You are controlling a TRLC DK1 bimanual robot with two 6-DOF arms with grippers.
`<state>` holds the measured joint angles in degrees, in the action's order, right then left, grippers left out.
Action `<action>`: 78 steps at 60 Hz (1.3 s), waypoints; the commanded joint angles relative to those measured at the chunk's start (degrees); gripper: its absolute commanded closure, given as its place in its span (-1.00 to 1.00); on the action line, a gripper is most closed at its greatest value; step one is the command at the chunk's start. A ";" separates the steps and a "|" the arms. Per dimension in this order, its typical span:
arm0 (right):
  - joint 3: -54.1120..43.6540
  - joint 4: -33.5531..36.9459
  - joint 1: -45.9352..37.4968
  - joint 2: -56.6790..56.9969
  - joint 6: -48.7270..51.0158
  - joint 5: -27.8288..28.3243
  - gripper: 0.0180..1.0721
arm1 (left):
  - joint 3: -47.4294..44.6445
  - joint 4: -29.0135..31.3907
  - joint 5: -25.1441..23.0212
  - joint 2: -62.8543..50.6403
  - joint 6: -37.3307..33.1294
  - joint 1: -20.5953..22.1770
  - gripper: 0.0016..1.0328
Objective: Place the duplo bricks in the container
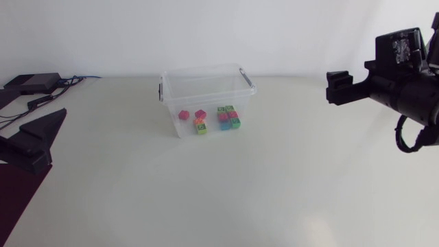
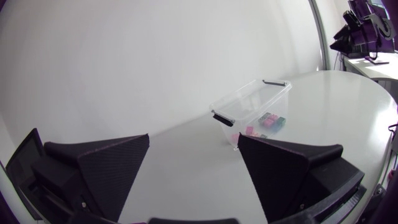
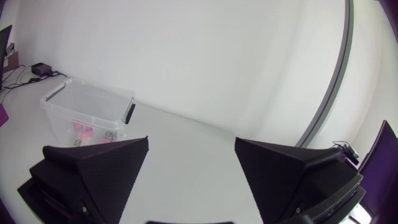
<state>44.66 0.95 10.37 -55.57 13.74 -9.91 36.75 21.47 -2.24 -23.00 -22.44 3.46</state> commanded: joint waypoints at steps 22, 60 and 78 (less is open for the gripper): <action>-22.60 -6.05 -8.88 24.37 0.06 0.24 -0.91 | -14.34 -18.05 2.42 4.90 3.45 -2.41 -0.93; -36.60 -3.03 -9.80 44.03 -8.04 5.93 -0.91 | -28.37 -21.40 2.63 15.80 14.69 -3.03 -0.92; -43.06 -1.37 -10.26 53.27 -12.60 9.12 -0.91 | -35.08 -21.46 2.32 21.57 20.89 -3.38 -0.92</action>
<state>4.12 -1.08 0.60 -4.51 3.66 -1.45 4.19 0.93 0.30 -2.92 -4.56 0.62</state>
